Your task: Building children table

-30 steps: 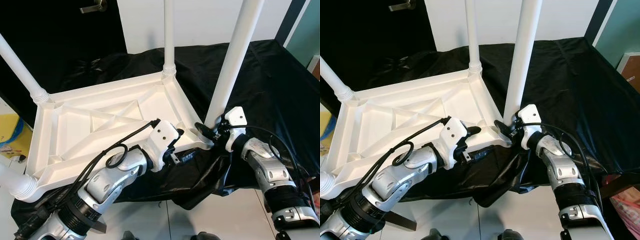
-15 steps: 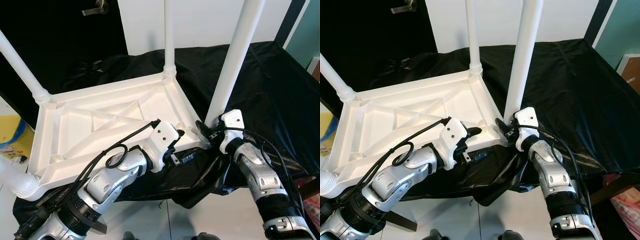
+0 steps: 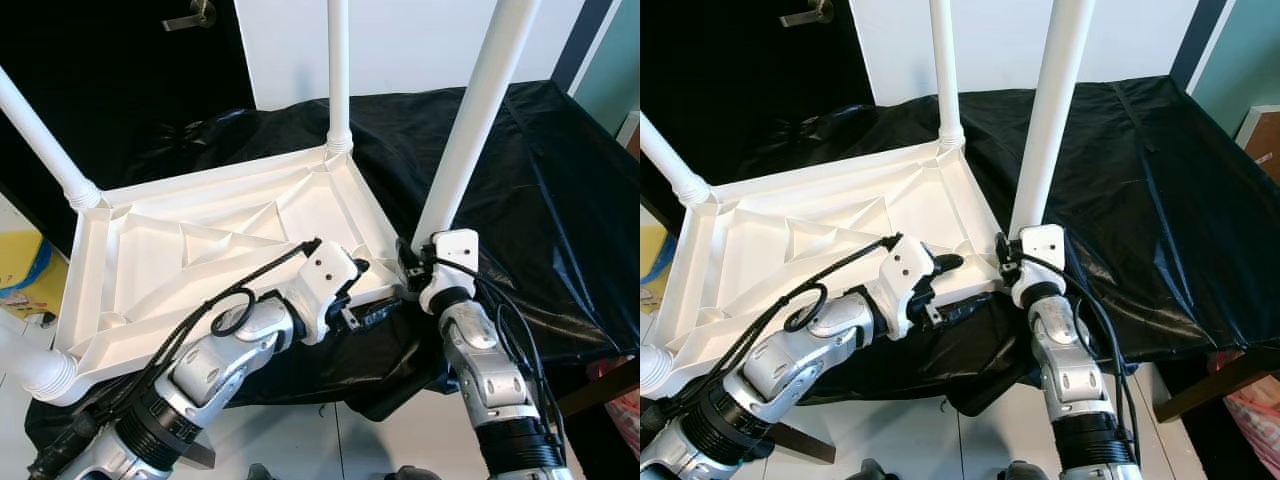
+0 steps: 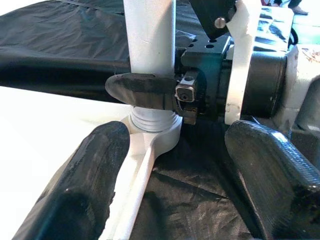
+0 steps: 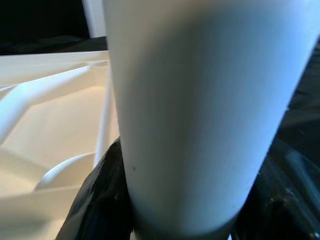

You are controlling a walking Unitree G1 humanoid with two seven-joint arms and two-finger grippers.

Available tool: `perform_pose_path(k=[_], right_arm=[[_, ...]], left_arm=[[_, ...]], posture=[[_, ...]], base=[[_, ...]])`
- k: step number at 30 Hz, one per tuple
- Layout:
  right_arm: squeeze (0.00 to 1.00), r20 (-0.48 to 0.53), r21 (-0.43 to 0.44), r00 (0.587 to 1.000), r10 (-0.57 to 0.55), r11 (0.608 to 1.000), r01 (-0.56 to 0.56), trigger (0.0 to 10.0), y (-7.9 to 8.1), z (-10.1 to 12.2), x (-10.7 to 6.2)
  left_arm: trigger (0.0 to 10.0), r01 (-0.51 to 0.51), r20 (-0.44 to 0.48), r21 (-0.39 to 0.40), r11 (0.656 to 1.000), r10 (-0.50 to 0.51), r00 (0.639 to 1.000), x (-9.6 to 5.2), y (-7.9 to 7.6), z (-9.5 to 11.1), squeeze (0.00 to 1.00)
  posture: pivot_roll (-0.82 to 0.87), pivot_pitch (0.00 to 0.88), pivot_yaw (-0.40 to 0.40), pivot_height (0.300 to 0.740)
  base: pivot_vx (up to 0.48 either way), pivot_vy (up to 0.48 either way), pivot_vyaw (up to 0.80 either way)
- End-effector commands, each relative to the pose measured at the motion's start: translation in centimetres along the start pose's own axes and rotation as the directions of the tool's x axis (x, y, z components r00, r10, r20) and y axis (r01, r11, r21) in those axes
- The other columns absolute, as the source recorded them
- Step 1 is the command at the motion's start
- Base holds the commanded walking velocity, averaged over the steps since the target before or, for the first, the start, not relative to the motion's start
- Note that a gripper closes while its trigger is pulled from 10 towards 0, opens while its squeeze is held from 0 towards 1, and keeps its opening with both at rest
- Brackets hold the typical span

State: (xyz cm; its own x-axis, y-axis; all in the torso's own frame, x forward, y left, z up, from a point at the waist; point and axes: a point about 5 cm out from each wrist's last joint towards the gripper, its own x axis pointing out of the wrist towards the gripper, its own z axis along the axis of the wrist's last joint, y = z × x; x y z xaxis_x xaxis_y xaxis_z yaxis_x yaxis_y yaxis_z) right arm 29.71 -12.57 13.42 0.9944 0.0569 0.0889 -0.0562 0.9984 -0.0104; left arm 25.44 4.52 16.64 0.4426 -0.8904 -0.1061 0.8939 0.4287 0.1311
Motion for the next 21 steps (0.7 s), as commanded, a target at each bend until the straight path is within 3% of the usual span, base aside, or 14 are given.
perform_pose_path(k=[1,13,14,21], right_arm=[[0.00,-0.079,0.016,0.995,-0.053,0.998,0.054,10.0,0.2,-1.5,-0.6],[0.00,-0.093,0.050,0.990,-0.107,0.992,0.112,10.0,1.2,-1.2,-1.1],[1.00,-0.086,0.059,0.990,-0.108,0.992,0.113,10.0,1.2,-1.0,-1.1],[1.00,-0.026,0.082,0.998,-0.059,0.995,0.061,10.0,1.0,0.1,-0.7]], left_arm=[[10.0,0.201,-0.009,0.010,0.980,-0.200,0.980,-0.2,-1.0,0.0,0.00],[10.0,0.197,-0.009,0.010,0.980,-0.197,0.980,-0.2,-1.0,0.0,0.00],[10.0,0.196,-0.009,0.010,0.980,-0.196,0.981,-0.2,-1.0,0.0,0.00],[10.0,0.193,-0.007,0.012,0.981,-0.192,0.981,-0.2,-0.9,0.0,0.00]], posture=[[-0.13,0.066,0.057,0.740],[-0.13,0.069,0.057,0.740],[-0.12,0.068,0.057,0.740],[-0.13,0.063,0.053,0.740]], base=[[0.000,0.000,0.00],[0.000,0.000,0.00],[0.000,0.000,0.00],[0.000,0.000,0.00]])
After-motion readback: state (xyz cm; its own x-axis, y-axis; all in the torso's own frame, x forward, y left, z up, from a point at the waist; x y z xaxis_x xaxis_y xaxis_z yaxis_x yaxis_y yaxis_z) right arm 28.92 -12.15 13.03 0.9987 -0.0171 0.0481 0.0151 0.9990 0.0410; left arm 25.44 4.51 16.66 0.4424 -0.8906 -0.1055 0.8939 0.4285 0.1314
